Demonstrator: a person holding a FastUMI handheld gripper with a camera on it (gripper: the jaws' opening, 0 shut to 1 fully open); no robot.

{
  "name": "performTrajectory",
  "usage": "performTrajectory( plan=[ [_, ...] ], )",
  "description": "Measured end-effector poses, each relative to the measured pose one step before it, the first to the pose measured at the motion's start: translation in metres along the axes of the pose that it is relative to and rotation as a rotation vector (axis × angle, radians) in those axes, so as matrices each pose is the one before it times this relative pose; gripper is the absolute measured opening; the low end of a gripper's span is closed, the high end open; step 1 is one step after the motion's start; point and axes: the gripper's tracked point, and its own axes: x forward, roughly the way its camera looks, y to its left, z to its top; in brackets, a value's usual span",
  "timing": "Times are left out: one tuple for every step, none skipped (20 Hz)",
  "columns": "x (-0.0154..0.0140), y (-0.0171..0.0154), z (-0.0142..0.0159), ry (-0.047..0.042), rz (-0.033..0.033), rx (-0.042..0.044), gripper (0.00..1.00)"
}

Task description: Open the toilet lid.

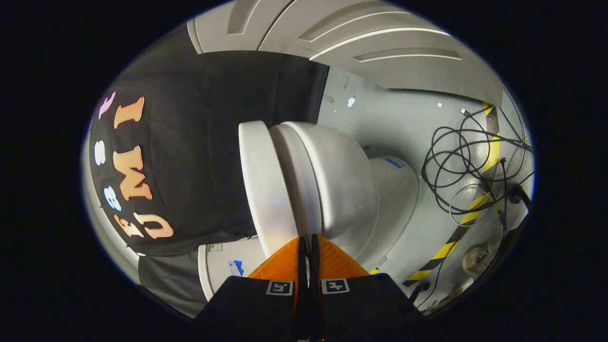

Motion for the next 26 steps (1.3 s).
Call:
performTrajectory(
  plan=[
    [-0.00023, -0.00057, 0.00103, -0.00204, -0.00737, -0.03315, 0.08],
    [-0.00099, 0.00107, 0.00058, -0.00818, -0.01457, -0.0465, 0.08],
    [0.002, 0.00022, -0.00017, -0.01029, -0.02411, -0.05711, 0.08],
    [-0.00226, -0.00182, -0.00139, -0.00372, -0.01902, -0.04536, 0.08],
    [-0.00135, 0.00433, 0.00143, -0.00273, -0.00962, -0.01998, 0.08],
    [-0.00165, 0.00391, 0.00197, -0.00278, 0.00196, -0.00478, 0.08],
    [-0.00081, 0.00233, 0.00111, -0.00992, 0.00414, -0.0108, 0.08],
    [0.00044, 0.00244, 0.00136, -0.01245, -0.00154, -0.03043, 0.08],
    [0.00101, 0.0025, 0.00178, -0.02062, -0.00592, -0.04527, 0.08],
    [0.00223, 0.00511, 0.00396, -0.02787, -0.00315, -0.03995, 0.08],
    [-0.00261, 0.00756, 0.00283, -0.01051, 0.00549, -0.03065, 0.08],
    [-0.00263, 0.0116, 0.00322, -0.02169, 0.0135, -0.02442, 0.08],
    [-0.00277, 0.01256, 0.00174, -0.01074, 0.01257, -0.03195, 0.08],
    [-0.00478, 0.00939, 0.00146, -0.00858, 0.007, -0.0445, 0.08],
    [-0.00245, 0.00928, 0.00223, -0.00988, -0.00459, -0.05468, 0.08],
    [-0.00359, 0.00909, 0.00282, -0.00851, -0.01081, -0.06218, 0.08],
    [-0.0026, 0.00878, 0.00159, -0.00802, -0.00685, -0.05888, 0.08],
    [-0.00383, 0.01284, 0.00329, -0.00714, -0.00038, -0.04604, 0.08],
    [-0.00208, 0.01169, 0.00342, -0.00903, 0.0022, -0.03029, 0.08],
    [-0.00377, 0.01094, 0.00389, -0.00705, 0.00187, -0.02315, 0.08],
    [-0.00104, 0.00878, 0.00244, -0.00407, -0.00249, -0.02619, 0.08],
    [-0.00233, 0.00473, 0.00202, -0.00487, -0.00878, -0.0329, 0.08],
    [-0.00065, 0.00519, 0.00187, -0.00428, -0.0119, -0.03794, 0.08],
    [-0.00188, 0.00398, 0.00136, -0.00479, -0.01127, -0.03319, 0.08],
    [-0.00158, 0.00576, 0.00286, -0.00628, -0.00617, -0.02472, 0.08],
    [-0.0017, 0.00729, 0.00224, -0.00334, -0.00401, -0.01753, 0.08]
  ],
)
